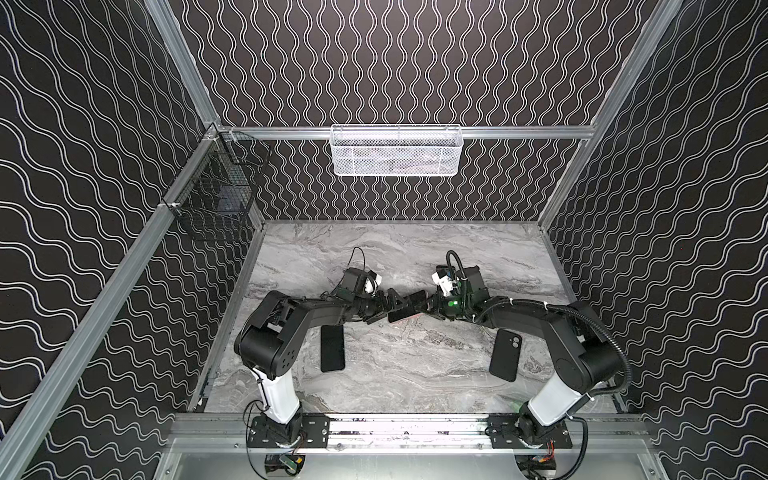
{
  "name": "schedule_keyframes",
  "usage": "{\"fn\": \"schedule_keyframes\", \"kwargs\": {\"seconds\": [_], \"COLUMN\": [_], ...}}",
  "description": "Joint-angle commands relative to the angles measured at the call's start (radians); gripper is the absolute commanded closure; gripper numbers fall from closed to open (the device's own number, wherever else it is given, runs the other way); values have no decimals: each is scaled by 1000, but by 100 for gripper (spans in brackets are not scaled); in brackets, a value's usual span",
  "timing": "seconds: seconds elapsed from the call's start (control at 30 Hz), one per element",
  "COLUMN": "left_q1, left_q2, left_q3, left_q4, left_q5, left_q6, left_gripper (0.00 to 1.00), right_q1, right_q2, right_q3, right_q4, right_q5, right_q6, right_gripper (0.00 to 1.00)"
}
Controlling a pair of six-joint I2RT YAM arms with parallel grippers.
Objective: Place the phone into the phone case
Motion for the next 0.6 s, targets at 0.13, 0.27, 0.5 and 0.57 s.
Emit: {"fn": "schedule_keyframes", "kwargs": {"seconds": [0.13,0.27,0.5,0.57], "left_q1": [-1,-1,-2,-1], "left_q2": [5,5,0,-4], "left_q3": [1,2,2,3], "left_q4": [-67,-68,-73,-74], "left_q5": [-22,-24,-26,-26], "left_q6": [11,10,13,15], "left_gripper": [1,1,1,2], "right_q1": [-29,-34,-36,-36], "right_q2": [-10,-7,0,-4], "right_q3": [12,20,26,24], "right_q4": [-5,-4,-3,-3], "right_q5": [32,38,40,40], "right_q6": [-15,-13,-12,-13], "right_gripper": [60,60,87,95]}}
